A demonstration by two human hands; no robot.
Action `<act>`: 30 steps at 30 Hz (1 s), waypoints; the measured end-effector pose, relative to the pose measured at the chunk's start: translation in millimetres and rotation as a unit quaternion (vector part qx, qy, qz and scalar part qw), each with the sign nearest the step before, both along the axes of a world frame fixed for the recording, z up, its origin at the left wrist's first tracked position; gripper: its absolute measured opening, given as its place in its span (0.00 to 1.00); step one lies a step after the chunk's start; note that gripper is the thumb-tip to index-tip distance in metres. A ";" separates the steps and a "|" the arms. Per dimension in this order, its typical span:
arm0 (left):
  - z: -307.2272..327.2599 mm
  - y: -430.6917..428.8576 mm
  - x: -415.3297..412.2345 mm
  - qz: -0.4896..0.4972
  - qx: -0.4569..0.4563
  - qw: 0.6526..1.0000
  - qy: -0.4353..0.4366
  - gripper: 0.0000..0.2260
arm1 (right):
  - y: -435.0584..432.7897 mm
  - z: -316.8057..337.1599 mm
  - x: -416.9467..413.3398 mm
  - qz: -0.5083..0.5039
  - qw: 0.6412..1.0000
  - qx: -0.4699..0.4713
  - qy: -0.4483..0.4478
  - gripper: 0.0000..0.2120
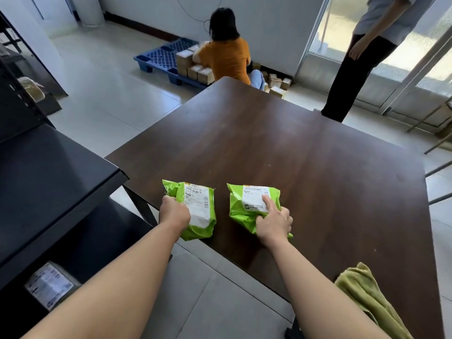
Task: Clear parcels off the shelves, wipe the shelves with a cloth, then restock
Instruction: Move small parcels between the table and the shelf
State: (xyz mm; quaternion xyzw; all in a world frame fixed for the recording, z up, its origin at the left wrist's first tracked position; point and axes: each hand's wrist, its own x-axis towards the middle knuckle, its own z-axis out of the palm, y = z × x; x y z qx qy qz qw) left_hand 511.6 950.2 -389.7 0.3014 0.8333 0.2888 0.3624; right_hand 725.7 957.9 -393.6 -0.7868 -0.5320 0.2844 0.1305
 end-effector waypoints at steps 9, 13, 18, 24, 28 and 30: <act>-23.4 20.1 4.1 0.054 0.005 0.998 -0.010 0.10 | 30.0 -30.3 2.1 0.014 1.000 -0.006 0.008 0.28; -24.2 23.4 11.0 0.070 0.001 0.998 -0.003 0.11 | 37.6 -35.3 8.4 0.037 0.999 -0.026 -0.005 0.29; -19.3 17.1 15.9 0.081 -0.014 0.997 0.003 0.15 | 36.8 -29.9 11.1 0.073 0.997 -0.012 -0.014 0.31; 0.1 -11.5 21.9 0.092 0.002 0.996 -0.009 0.22 | 24.5 -9.0 5.1 0.141 0.988 0.056 -0.003 0.27; 18.2 -41.2 23.5 0.124 0.025 0.992 -0.015 0.19 | 11.4 5.2 -12.9 0.206 0.975 0.083 0.020 0.25; 23.8 -59.0 22.9 0.140 0.036 0.989 -0.008 0.15 | 3.2 10.0 -25.7 0.244 0.964 0.097 0.034 0.24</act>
